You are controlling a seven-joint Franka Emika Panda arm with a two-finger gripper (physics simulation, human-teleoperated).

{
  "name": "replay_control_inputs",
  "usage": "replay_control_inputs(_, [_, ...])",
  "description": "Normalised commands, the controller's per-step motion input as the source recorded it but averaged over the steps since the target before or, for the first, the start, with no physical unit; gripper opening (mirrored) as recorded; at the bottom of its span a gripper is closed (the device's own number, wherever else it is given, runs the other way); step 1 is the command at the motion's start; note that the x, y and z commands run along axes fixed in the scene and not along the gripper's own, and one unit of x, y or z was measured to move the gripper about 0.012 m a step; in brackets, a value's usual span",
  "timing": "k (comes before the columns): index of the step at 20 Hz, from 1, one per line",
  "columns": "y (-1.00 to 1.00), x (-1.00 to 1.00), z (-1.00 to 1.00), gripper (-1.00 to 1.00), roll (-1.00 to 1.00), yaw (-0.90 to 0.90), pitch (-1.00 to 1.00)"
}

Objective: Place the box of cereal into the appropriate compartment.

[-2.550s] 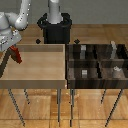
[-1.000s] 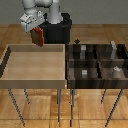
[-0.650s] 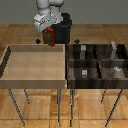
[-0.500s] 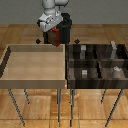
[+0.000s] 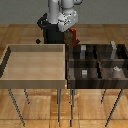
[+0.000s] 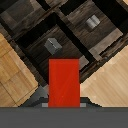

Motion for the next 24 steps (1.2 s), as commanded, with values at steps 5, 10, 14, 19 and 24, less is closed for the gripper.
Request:
replay_control_inputs(5, [1.0, 0.0, 0.0, -1.0, 0.0, 0.0, 0.0])
replay_control_inputs(10, [1.0, 0.0, 0.0, -1.0, 0.0, 0.0, 0.0])
replay_control_inputs(14, [1.0, 0.0, 0.0, -1.0, 0.0, 0.0, 0.0])
replay_control_inputs(19, [1.0, 0.0, 0.0, -1.0, 0.0, 0.0, 0.0])
replay_control_inputs(24, [1.0, 0.0, 0.0, -1.0, 0.0, 0.0, 0.0])
